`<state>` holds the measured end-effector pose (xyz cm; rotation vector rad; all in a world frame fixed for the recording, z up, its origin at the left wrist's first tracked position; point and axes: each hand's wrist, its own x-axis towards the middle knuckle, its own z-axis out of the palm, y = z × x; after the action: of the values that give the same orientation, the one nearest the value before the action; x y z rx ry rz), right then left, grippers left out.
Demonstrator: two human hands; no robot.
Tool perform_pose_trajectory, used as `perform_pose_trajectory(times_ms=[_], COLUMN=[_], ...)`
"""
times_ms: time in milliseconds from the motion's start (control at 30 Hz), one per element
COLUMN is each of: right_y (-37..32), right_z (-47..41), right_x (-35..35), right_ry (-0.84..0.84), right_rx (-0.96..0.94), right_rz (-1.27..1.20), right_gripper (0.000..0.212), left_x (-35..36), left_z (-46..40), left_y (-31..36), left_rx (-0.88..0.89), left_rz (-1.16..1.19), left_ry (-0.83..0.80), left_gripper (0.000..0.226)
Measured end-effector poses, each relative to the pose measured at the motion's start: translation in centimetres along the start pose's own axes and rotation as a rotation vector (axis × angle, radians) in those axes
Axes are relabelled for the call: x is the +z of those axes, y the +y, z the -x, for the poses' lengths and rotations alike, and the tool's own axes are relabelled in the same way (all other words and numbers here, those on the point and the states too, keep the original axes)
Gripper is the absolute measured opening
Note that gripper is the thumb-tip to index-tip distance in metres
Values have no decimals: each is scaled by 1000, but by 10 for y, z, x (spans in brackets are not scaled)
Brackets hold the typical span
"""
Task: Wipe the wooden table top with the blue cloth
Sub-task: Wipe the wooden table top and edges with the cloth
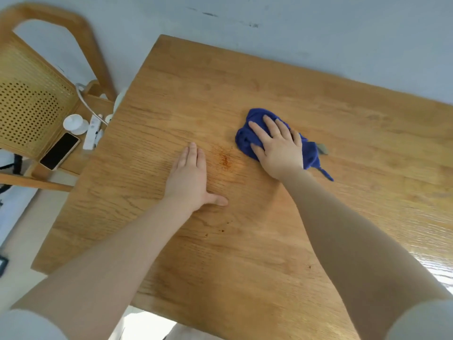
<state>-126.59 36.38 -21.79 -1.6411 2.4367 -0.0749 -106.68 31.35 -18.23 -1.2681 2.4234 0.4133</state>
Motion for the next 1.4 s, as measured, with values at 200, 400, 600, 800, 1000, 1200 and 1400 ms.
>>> perform_pose_trajectory(times_ms=[200,400,600,800,1000,1200,1400], right_y=[-19,-14,-24,-39,-37,-67,-93], right_z=[56,13,-10,55,-15,13,36], right_x=[12,-2,-2,3,-1,6,8], right_ry=[-19,-89,-54,-160,-90,-73,-144], right_rx=[-276,-309,-165,-435,-193,-137,-231], right_rz=[28,5,-2,32,-82,-26,-18], right_gripper=[53,48,49,53,50,50,61], left_x=[0,-2,-1,-1,-17,-14,-39], left_z=[6,5,6,10,5,2,-11], left_y=[1,2,2,3,-19,-45,-97], left_rx=[-19,-29,-56,-74,80,222,255], left_rz=[36,30,33,137,58,155,132], left_ry=[7,16,6,21,-43,-58,9], left_gripper=[134,134,136,136,137,129,117])
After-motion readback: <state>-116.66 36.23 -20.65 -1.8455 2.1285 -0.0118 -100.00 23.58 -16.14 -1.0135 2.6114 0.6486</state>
